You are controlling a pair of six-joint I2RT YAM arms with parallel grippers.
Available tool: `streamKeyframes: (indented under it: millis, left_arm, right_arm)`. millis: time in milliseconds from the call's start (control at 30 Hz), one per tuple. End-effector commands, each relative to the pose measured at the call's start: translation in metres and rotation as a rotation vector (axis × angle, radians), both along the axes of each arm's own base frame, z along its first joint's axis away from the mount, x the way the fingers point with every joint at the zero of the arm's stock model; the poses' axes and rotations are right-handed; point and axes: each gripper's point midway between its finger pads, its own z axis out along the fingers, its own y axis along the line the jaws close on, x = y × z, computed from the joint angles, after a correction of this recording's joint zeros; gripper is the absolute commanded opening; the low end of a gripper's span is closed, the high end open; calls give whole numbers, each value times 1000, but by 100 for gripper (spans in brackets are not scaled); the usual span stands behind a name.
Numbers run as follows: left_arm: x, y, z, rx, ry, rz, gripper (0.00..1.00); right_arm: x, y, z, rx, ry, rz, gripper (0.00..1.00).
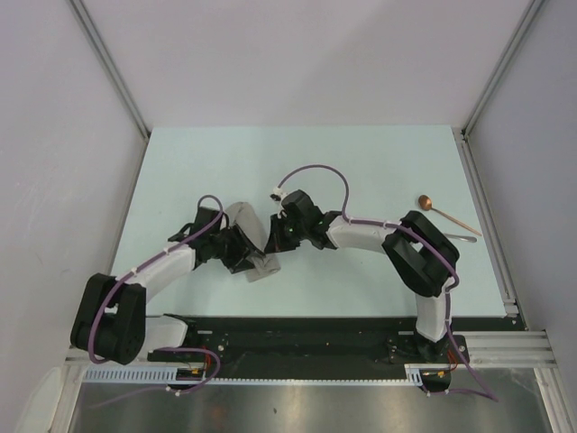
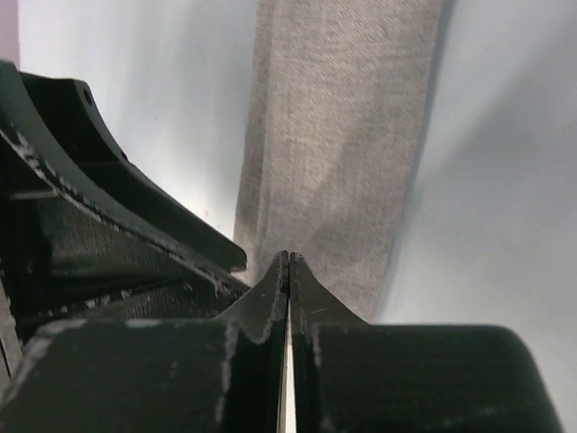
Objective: Fold the napkin into a case and place the utensils inside
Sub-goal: Smooth out the smaller rectangle-folded napkin at the center of the board.
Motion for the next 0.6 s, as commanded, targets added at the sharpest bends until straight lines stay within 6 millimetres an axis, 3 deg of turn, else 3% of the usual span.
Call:
streamKeyframes:
  millis: [0, 67, 100, 267, 367, 567]
  left_arm:
    - [7, -6, 4, -42, -9, 10, 54]
    - [8, -7, 2, -43, -9, 5, 53]
    - [9, -7, 1, -43, -8, 5, 52]
    - [6, -6, -8, -28, 17, -11, 47]
    - [8, -5, -9, -22, 9, -13, 35]
    - [10, -2, -7, 4, -19, -25, 11]
  right_arm:
    - [6, -25, 18, -48, -73, -35, 0]
    - [3, -32, 24, -60, -103, -34, 0]
    - [-3, -42, 13, -97, -114, -31, 0]
    - [-19, -63, 6, -122, -181, -14, 0]
    - [-33, -63, 15, -121, -263, 55, 0]
    - [-58, -41, 26, -8, -331, 169, 0]
